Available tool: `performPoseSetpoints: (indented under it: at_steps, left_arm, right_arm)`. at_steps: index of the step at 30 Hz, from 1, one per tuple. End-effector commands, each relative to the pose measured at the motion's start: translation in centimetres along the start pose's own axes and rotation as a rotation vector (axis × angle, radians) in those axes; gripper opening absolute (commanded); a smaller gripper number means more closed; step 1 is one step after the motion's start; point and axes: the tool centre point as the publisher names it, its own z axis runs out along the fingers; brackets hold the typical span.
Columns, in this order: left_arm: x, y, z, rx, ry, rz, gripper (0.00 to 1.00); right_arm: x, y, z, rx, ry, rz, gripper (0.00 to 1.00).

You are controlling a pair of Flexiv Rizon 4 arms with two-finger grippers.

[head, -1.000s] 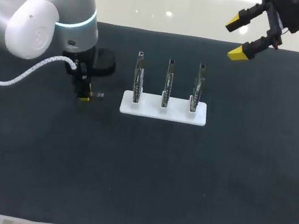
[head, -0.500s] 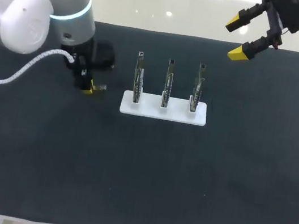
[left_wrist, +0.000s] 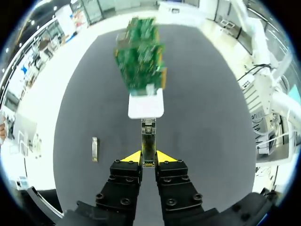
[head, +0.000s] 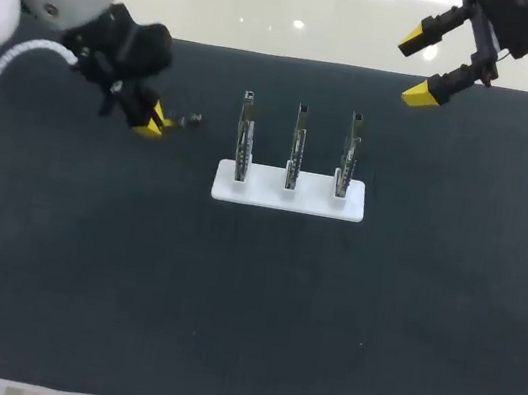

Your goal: Pick up the optical module with the left hand, and insert it into the network port with the right hand.

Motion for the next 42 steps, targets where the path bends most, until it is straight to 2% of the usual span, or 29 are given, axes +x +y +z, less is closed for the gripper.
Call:
performPoseSetpoints:
  at_steps: [1,9,14,18,23,24,26,28,42]
  left_arm:
    - [-0.4,-2.3,-3.4,-0.03,-0.227,0.037,0.0]
    - [-2.6,-4.2,-9.2,-0.009,-0.487,0.093,0.0]
    - [-3.6,-5.1,-12.8,0.016,-0.619,0.117,0.0]
    - [-4.1,-5.5,-14.9,0.03,-0.718,0.146,0.0]
    - [-4.5,-5.6,-16.9,0.047,-0.812,0.136,0.0]
    - [-4.5,-5.5,-17.6,0.076,-0.841,0.135,0.0]
    - [-4.4,-5.5,-18.5,0.067,-0.895,0.14,0.0]
    - [-4.4,-5.2,-19.6,0.079,-0.909,0.115,0.0]
    - [-4.4,-5.2,-19.6,0.079,-0.909,0.115,0.0]
  right_arm:
    - [0.0,0.0,0.0,0.001,-0.001,-0.001,1.0]
    - [0.0,0.0,0.0,0.001,-0.001,-0.001,1.0]
    - [0.0,0.0,0.0,0.001,-0.001,-0.001,1.0]
    - [0.0,0.0,0.0,0.001,-0.001,-0.001,1.0]
    - [0.0,0.0,0.0,0.001,-0.001,-0.001,1.0]
    - [0.0,0.0,0.0,0.001,-0.001,-0.001,1.0]
    - [0.0,0.0,0.0,0.001,-0.001,-0.001,1.0]
    - [0.0,0.0,0.0,0.001,-0.001,-0.001,1.0]
    - [0.0,0.0,0.0,0.001,-0.001,-0.001,1.0]
